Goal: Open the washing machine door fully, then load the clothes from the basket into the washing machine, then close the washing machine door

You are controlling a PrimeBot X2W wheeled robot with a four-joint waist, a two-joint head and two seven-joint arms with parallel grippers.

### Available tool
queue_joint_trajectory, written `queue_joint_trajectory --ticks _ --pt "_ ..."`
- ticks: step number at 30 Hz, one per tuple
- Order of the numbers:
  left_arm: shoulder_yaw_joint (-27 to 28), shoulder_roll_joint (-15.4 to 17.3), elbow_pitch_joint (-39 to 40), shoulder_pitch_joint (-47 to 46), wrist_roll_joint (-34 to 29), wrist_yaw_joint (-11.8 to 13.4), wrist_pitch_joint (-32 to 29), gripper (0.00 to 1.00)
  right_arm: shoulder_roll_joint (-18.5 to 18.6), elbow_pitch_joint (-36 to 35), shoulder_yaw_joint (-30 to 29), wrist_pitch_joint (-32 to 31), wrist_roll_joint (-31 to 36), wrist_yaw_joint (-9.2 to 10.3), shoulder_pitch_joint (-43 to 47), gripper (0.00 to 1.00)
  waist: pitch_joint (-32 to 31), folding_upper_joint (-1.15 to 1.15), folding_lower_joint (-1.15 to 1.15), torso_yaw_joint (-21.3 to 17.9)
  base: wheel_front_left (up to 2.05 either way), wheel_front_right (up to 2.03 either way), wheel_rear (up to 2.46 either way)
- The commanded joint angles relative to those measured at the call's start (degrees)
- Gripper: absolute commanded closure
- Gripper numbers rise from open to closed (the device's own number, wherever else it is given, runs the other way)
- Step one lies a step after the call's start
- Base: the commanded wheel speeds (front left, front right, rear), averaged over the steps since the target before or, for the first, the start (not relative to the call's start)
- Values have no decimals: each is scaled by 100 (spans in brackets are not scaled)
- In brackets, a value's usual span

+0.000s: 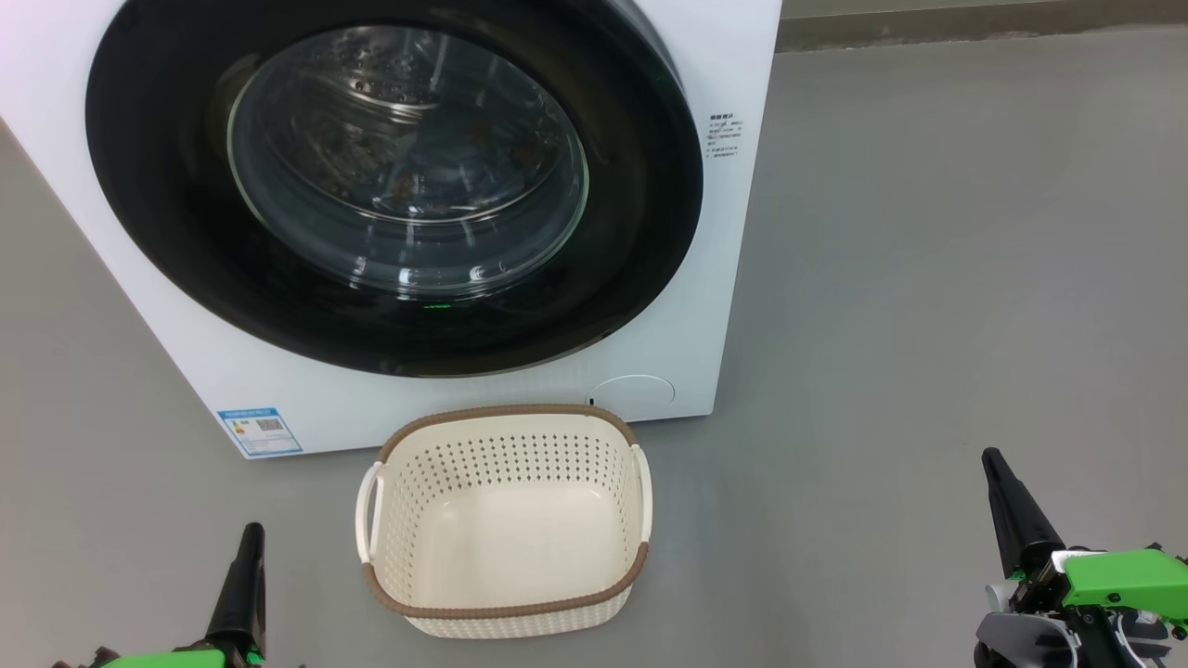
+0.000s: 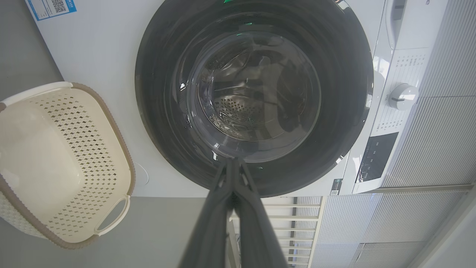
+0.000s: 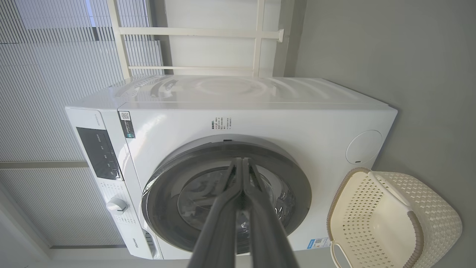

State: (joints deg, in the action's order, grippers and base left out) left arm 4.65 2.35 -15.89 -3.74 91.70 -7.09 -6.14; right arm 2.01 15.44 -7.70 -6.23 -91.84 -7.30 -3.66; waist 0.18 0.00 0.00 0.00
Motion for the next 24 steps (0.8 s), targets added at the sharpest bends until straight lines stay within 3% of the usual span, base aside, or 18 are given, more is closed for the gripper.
queue_joint_trajectory --ticks 1,24 --pt "187 53 184 -245 46 -40 -36 100 87 -142 118 -25 -33 -19 -252 100 0 0 0 0 0 0 0" --pt "187 53 184 -245 47 -40 -35 100 87 -142 118 -25 -33 -19 -252 100 0 0 0 0 0 0 0"
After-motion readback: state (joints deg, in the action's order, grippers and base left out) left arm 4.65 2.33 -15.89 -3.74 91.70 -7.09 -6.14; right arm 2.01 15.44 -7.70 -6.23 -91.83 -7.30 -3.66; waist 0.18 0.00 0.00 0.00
